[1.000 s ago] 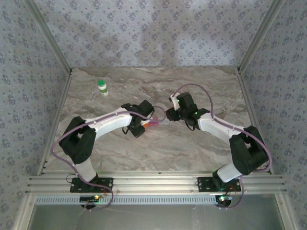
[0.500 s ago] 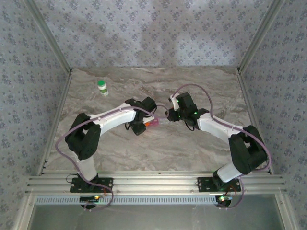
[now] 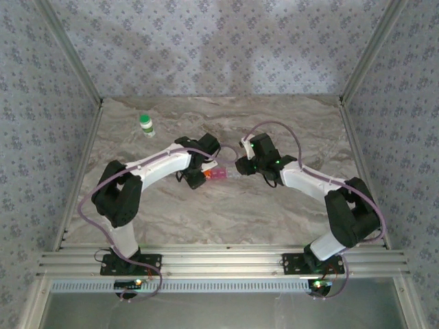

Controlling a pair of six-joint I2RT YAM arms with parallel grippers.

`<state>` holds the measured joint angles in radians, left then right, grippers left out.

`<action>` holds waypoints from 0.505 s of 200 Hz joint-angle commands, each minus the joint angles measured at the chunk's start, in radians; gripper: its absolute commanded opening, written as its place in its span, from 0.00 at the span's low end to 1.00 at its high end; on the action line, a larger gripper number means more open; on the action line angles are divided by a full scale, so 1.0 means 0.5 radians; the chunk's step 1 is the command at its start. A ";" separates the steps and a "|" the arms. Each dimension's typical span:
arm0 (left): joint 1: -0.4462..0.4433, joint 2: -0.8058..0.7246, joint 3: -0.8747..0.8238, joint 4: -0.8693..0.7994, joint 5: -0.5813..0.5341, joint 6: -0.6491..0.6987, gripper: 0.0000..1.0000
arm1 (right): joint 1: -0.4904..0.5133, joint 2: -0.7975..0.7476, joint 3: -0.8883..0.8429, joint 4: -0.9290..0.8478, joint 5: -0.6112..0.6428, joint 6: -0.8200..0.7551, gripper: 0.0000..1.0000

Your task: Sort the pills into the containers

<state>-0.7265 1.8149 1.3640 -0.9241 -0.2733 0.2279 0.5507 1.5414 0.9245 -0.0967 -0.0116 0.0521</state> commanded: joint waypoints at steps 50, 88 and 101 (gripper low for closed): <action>0.029 -0.144 -0.150 0.180 0.151 -0.072 0.00 | 0.024 0.034 0.072 -0.049 0.022 -0.040 0.00; 0.044 -0.261 -0.322 0.374 0.175 -0.153 0.00 | 0.029 0.048 0.079 -0.055 0.026 -0.045 0.00; 0.044 -0.310 -0.392 0.457 0.173 -0.181 0.00 | 0.034 0.053 0.083 -0.058 0.026 -0.046 0.00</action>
<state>-0.7120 1.7294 1.2167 -0.7826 -0.2047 0.1806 0.5571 1.5597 0.9340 -0.1032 -0.0113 0.0441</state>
